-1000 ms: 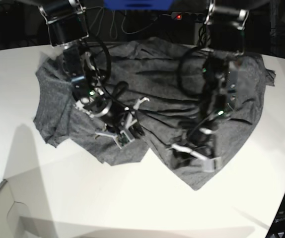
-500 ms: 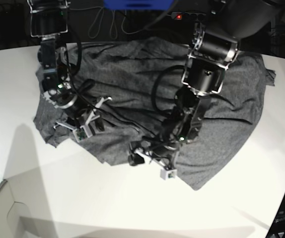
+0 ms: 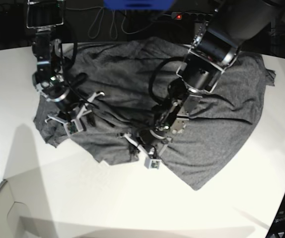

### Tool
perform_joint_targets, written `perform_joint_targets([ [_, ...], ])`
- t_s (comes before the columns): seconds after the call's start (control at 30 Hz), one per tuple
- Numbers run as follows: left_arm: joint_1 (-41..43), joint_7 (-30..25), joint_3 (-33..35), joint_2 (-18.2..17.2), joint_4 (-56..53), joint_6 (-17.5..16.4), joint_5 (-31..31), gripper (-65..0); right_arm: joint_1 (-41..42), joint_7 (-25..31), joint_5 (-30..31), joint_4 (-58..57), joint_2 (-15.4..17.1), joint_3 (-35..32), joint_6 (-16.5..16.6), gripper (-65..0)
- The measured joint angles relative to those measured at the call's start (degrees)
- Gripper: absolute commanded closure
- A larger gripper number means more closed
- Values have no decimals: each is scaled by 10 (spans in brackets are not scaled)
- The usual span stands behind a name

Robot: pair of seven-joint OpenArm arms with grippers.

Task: Layout the t-shirt on the table in an organized manner, then fold the t-shirt properly

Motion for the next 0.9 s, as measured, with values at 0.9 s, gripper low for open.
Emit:
perform_joint_targets([
  [0.9, 63, 40, 178, -51, 254, -9, 376, -81, -23, 1, 2, -1, 24, 94, 4, -192],
])
